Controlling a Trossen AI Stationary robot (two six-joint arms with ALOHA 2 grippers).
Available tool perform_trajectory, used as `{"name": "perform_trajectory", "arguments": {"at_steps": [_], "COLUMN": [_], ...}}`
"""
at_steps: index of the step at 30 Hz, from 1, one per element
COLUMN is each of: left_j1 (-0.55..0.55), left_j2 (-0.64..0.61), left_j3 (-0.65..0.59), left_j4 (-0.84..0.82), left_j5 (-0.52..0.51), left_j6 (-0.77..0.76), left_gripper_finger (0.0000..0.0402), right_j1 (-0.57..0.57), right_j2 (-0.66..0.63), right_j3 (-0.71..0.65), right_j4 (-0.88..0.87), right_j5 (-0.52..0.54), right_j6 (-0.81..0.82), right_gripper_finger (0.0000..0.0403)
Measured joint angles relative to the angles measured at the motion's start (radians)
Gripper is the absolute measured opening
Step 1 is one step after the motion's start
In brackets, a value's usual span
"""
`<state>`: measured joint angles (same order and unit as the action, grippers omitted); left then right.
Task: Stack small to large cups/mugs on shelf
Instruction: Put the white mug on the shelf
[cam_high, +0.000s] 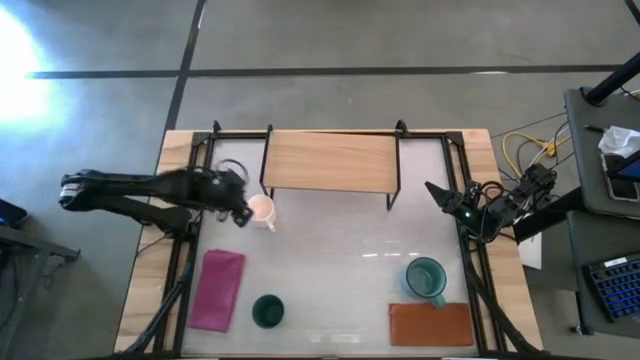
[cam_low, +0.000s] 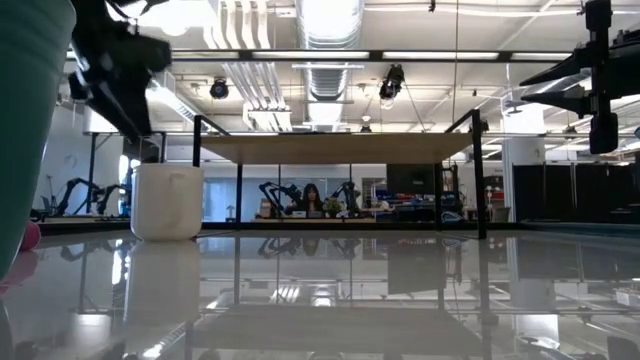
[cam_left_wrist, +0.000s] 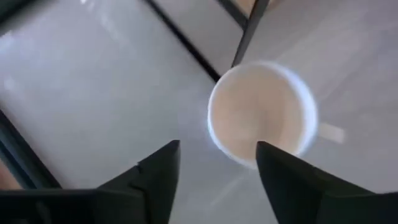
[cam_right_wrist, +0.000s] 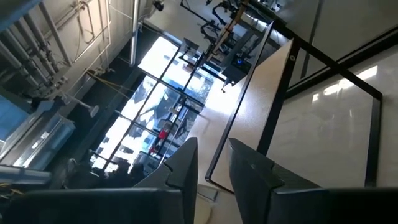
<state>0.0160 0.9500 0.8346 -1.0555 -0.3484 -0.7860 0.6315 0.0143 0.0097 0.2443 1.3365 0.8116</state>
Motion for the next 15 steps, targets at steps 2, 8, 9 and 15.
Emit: {"name": "perform_trajectory", "arguments": {"at_steps": [2, 8, 9, 15], "left_j1": [0.012, 0.028, 0.029, 0.054], "left_j2": [0.06, 0.178, 0.181, 0.229], "left_j3": [-0.001, 0.006, 0.006, -0.041], "left_j4": [-0.003, 0.013, 0.025, 0.148], "left_j5": [0.005, 0.034, 0.033, 0.033], "left_j6": [-0.04, -0.045, -0.045, -0.045], "left_gripper_finger": [0.0222, 0.0235, 0.0235, 0.0235], "right_j1": [0.0, 0.0, 0.0, 0.0], "right_j2": [0.0, 0.0, 0.0, 0.001], "right_j3": [0.0, 0.0, 0.0, 0.0], "right_j4": [0.001, 0.0, 0.0, 0.0], "right_j5": [0.0, 0.0, 0.0, -0.002], "right_j6": [0.0, 0.0, 0.0, 0.0], "right_gripper_finger": [0.0081, 0.0083, 0.0082, 0.008]}}
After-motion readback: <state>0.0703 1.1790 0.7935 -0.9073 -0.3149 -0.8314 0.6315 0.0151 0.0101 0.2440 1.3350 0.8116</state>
